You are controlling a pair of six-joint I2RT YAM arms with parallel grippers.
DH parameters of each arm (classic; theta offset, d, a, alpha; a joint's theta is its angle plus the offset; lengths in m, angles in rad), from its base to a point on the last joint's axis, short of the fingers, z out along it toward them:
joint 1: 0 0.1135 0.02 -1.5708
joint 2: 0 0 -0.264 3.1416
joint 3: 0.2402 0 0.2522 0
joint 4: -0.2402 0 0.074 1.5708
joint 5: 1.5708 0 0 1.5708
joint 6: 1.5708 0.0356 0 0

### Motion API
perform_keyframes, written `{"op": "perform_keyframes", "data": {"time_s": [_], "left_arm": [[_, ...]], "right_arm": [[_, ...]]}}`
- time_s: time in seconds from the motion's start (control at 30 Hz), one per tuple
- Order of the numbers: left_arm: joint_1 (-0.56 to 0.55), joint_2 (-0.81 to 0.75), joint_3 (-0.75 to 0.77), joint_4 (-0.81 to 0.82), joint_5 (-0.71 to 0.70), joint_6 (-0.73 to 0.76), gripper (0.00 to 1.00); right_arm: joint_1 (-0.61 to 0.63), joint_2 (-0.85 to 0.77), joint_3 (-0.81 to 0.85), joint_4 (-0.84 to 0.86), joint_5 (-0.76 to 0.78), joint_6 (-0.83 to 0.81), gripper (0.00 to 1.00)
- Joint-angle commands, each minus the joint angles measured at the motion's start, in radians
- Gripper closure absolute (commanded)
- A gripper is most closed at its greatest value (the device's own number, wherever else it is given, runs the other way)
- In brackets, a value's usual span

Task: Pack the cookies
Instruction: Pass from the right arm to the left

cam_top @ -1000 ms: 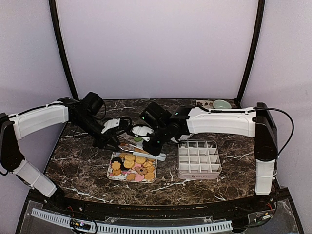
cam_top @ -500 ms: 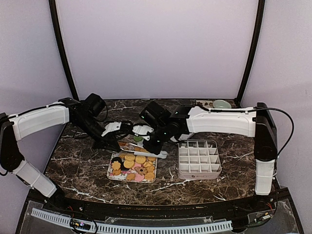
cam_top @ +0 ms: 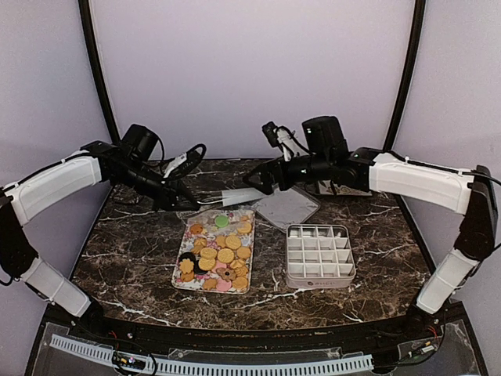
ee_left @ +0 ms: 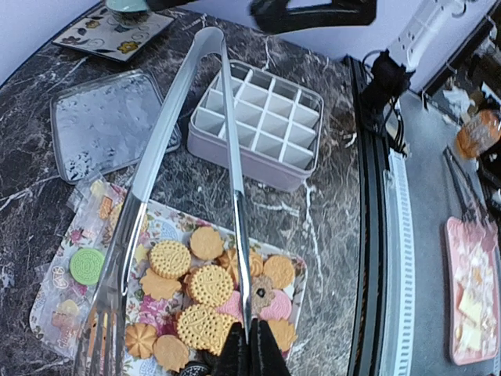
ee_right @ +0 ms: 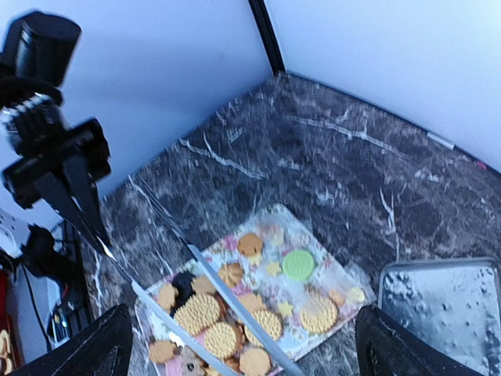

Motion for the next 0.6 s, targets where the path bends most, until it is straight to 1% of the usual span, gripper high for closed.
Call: {"op": "perform_keyframes", "data": {"time_s": [0.0, 0.03, 0.07, 0.1, 0.23, 0.33, 0.5, 0.57], "left_arm": [[0.058, -0.061, 0.004, 0.206, 0.203, -0.351, 1.0], [0.066, -0.06, 0.001, 0.23, 0.231, -0.404, 1.0], [0.073, -0.061, -0.003, 0.254, 0.264, -0.45, 1.0], [0.076, -0.063, -0.012, 0.279, 0.297, -0.495, 1.0], [0.077, -0.062, -0.022, 0.35, 0.396, -0.596, 1.0], [0.077, -0.063, -0.02, 0.385, 0.445, -0.624, 1.0], [0.077, -0.07, -0.03, 0.441, 0.497, -0.687, 1.0], [0.077, -0.07, -0.032, 0.438, 0.506, -0.685, 1.0]], "right_arm": [[-0.042, -0.134, -0.173, 0.393, -0.135, 0.15, 0.0], [-0.057, -0.157, -0.213, 0.469, -0.153, 0.187, 0.0], [-0.072, -0.171, -0.281, 0.542, -0.224, 0.349, 0.0], [-0.075, -0.177, -0.3, 0.597, -0.241, 0.385, 0.0], [-0.078, -0.16, -0.346, 0.72, -0.261, 0.462, 0.0], [-0.076, -0.136, -0.381, 0.844, -0.256, 0.539, 0.0], [-0.062, -0.08, -0.384, 0.991, -0.245, 0.624, 0.0], [-0.043, -0.05, -0.357, 1.008, -0.238, 0.631, 0.0]]}}
